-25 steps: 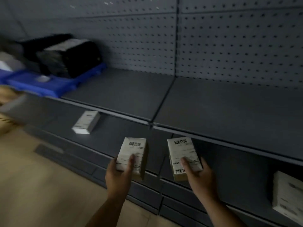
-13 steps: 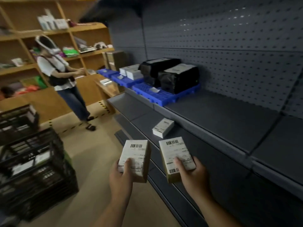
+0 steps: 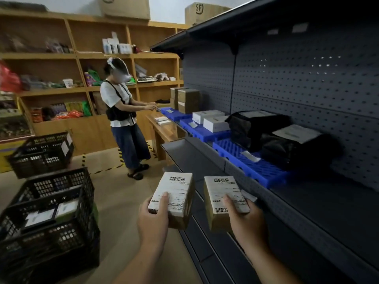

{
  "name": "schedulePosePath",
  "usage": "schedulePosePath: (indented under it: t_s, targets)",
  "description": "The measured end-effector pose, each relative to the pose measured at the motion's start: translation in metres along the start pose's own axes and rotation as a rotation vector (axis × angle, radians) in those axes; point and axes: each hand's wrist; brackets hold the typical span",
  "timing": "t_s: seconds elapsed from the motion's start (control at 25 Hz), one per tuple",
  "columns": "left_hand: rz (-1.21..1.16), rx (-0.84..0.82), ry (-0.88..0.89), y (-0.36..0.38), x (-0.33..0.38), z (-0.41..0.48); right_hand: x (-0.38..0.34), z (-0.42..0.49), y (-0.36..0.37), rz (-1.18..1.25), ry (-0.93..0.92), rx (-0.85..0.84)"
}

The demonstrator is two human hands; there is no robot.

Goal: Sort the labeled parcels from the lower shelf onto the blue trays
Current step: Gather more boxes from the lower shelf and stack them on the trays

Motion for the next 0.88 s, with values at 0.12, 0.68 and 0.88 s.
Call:
schedulePosePath:
  t_s: [0.12, 0.68, 0.88]
  targets:
    - [-0.04, 0.011, -0.026, 0.023, -0.001, 0.056, -0.016, 0.053, 0.035, -0.023, -0.031, 0.004]
    - [-0.111, 0.081, -0.055, 0.07, 0.002, 0.334, -0.112, 0.264, 0.23, 0.009, -0.16, -0.02]
    - [-0.1, 0.016, -0.036, 0.081, 0.017, 0.469, -0.147, 0.333, 0.319, 0.011, -0.14, 0.101]
Point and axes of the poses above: each hand's wrist, its own z-axis towards the middle knuckle, its own y-axis out of the palm, x = y × z, and after that the axes turned 5 degrees about -z, right-handed
